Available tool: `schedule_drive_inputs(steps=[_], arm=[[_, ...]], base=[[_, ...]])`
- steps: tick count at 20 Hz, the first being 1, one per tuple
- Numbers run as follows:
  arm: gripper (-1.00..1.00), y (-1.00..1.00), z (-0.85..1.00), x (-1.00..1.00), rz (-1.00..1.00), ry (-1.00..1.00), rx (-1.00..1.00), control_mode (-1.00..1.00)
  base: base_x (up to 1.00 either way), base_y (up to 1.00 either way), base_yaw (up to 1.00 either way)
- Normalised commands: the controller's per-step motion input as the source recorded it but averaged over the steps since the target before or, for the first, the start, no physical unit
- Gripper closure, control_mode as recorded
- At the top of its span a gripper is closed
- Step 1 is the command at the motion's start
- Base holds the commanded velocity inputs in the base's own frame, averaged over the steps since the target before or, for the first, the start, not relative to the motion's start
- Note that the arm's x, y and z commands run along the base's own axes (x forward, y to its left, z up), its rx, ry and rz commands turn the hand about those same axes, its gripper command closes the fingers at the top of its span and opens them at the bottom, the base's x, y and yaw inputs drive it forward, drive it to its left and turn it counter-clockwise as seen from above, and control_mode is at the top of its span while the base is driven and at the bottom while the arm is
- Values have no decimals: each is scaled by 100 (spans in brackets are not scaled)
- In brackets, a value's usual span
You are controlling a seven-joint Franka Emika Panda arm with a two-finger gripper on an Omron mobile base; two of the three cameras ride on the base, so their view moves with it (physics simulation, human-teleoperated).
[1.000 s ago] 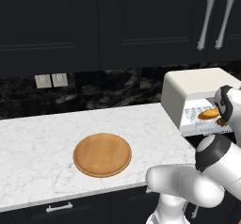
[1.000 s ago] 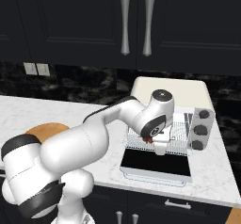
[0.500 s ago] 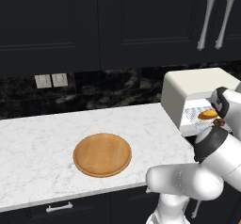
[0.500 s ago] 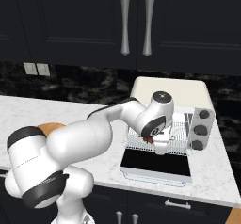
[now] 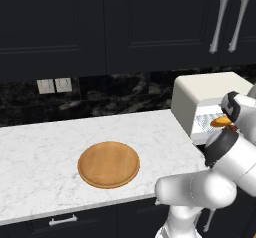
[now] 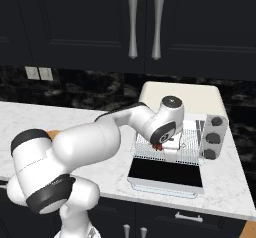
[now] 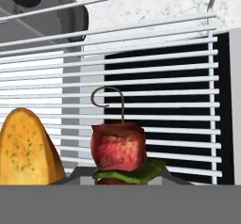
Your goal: Pick up the kebab skewer and baguette bread, and place them inside the toaster oven. Close the toaster oven door and start by setting the timer.
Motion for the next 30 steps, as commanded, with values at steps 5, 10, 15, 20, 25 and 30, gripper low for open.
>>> schedule_drive_inputs(steps=[5, 10, 15, 20, 25, 30], arm=[[100, 0, 0, 13, 0, 0, 0, -100], [100, 0, 0, 13, 0, 0, 0, -100], [100, 0, 0, 14, 0, 0, 0, -100], [100, 0, 0, 13, 0, 0, 0, -100], [100, 0, 0, 16, 0, 0, 0, -100], [100, 0, 0, 19, 0, 0, 0, -100]], base=[[0, 0, 0], [0, 0, 0], [0, 0, 0], [0, 0, 0], [0, 0, 0], [0, 0, 0]])
